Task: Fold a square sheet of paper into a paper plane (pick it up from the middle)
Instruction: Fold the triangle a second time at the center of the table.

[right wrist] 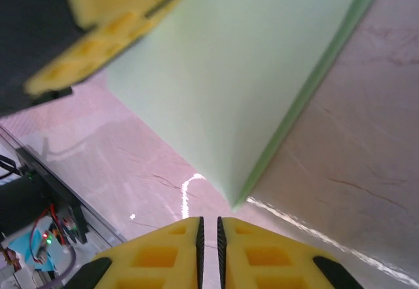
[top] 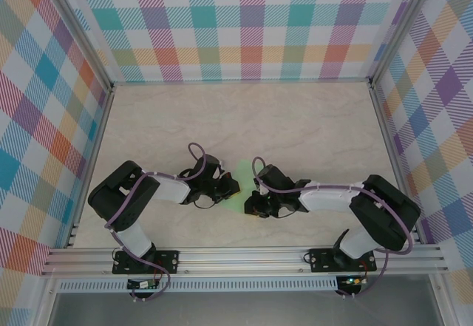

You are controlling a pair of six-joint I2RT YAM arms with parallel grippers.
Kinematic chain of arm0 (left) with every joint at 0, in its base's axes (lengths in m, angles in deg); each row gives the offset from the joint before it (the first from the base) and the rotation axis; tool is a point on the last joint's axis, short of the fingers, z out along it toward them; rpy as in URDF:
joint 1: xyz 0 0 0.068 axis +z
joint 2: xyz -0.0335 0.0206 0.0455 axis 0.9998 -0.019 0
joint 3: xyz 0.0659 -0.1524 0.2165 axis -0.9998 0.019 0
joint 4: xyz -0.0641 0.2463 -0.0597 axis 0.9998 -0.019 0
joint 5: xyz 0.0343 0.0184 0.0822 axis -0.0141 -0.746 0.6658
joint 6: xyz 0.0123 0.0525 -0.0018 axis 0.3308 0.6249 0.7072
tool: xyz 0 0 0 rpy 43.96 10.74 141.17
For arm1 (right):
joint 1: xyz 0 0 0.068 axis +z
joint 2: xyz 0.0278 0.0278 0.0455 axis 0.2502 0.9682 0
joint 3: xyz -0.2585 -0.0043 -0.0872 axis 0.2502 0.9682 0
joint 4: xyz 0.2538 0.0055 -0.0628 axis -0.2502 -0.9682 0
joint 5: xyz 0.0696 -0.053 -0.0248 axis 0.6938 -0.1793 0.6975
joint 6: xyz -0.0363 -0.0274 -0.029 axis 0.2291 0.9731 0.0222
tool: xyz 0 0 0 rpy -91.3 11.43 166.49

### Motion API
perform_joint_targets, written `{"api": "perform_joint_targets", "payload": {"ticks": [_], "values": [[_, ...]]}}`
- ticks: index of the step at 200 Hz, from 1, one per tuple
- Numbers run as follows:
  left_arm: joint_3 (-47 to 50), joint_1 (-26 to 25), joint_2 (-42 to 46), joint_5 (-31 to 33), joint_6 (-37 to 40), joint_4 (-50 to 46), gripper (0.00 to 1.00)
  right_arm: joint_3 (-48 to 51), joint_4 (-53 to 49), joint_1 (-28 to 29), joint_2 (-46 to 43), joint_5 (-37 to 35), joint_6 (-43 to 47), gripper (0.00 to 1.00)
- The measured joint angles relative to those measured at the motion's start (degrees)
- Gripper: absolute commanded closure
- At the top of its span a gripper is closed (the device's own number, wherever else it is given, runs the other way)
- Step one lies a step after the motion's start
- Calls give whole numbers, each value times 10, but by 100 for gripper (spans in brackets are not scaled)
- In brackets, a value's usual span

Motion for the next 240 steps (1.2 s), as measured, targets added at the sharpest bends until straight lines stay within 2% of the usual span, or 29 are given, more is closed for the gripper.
{"api": "perform_joint_targets", "payload": {"ticks": [44,69,91,184,240], "values": [[0,0,0,0,0,0,100,-64,26,-4,63,3,-16,85],[0,0,0,0,0,0,100,-67,34,-4,92,2,-24,86],[0,0,0,-1,0,1,100,-57,30,-4,104,0,-26,92],[-10,5,-2,-7,9,-16,100,-40,47,-7,97,2,-14,93],[-45,28,-24,-52,18,-54,100,-40,48,-8,98,2,-5,92]]}}
